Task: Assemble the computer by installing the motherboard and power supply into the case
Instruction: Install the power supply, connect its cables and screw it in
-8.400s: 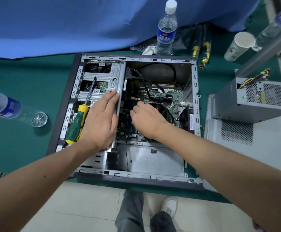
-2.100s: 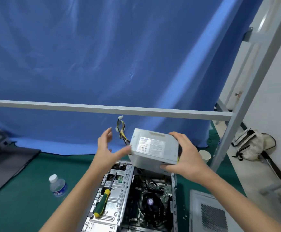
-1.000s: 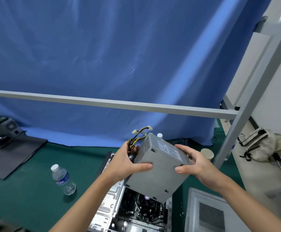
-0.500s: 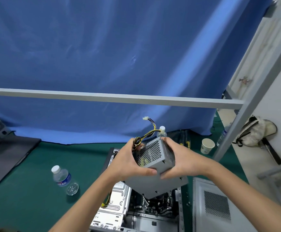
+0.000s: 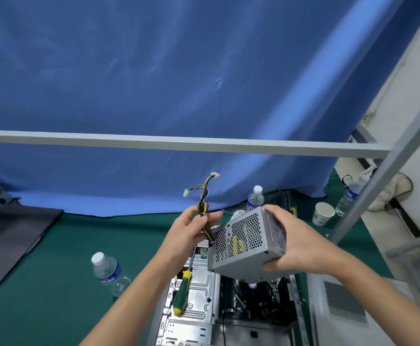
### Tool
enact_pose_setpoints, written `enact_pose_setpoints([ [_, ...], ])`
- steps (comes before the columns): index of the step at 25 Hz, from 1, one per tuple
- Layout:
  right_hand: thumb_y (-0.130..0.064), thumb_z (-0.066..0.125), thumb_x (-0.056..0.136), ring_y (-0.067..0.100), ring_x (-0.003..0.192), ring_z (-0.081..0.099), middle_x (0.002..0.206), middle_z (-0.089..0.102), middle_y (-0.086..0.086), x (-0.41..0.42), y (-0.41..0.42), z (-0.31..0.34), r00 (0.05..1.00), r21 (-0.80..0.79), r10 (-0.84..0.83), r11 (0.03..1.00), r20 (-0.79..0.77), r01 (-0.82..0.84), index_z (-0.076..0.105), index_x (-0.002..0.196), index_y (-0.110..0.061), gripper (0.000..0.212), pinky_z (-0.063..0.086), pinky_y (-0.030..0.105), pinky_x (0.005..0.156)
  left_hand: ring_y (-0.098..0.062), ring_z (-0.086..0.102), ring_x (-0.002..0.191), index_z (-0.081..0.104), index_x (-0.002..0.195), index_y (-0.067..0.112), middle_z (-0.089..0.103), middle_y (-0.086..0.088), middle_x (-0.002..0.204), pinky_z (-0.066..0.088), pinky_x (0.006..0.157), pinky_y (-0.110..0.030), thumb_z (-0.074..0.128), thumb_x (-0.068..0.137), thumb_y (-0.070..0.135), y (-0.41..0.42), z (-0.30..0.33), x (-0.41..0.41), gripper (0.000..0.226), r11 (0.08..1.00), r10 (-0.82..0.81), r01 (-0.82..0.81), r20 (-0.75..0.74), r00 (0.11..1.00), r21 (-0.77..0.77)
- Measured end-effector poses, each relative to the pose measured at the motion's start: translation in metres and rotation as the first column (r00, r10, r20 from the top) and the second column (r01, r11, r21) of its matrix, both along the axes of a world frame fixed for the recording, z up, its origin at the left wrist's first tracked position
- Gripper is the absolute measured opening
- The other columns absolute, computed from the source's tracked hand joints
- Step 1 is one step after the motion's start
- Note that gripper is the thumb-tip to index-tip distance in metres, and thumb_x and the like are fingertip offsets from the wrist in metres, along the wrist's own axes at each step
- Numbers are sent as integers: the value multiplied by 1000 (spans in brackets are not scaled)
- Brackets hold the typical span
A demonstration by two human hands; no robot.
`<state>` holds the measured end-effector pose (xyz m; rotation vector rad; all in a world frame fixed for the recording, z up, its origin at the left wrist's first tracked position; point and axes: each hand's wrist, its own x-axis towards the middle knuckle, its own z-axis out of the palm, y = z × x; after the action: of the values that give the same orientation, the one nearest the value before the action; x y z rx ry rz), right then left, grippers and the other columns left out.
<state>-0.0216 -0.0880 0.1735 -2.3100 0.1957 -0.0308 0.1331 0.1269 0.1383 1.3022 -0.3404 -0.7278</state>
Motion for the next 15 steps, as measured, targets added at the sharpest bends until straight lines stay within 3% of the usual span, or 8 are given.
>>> enact_pose_setpoints([
  [4,-40,90,46,-1,107,57,117,56,-22,3,12,-9,996,-31,-84,996,-17,84,39,129,-49,98,51,32,93,-24,68,106,59,110,2,73,-10,106,52,99,-42,52,98,-1,4,-10,11,14,998,23,-22,-25,999,56],
  [6,-40,92,44,-2,110,55,122,54,-21,0,10,-13,987,-4,-152,988,-43,152,36,135,-45,107,49,32,97,-23,67,99,65,103,6,68,-8,98,52,99,-40,58,96,1,5,-14,13,11,995,32,-31,-10,999,97],
  [11,-32,97,41,-7,111,52,126,50,-26,-4,7,-16,965,84,-233,966,-120,244,32,145,-39,123,45,23,95,-11,64,87,66,91,17,66,3,88,53,71,-21,67,93,27,0,-18,7,9,977,-25,-3,128,991,212],
  [15,-35,97,39,-26,102,47,123,48,-32,-9,7,-21,966,92,-214,969,-142,228,31,142,-43,123,37,-3,75,-11,60,78,65,93,14,68,1,85,43,65,-24,60,98,24,4,-19,5,12,977,91,-93,18,996,193],
])
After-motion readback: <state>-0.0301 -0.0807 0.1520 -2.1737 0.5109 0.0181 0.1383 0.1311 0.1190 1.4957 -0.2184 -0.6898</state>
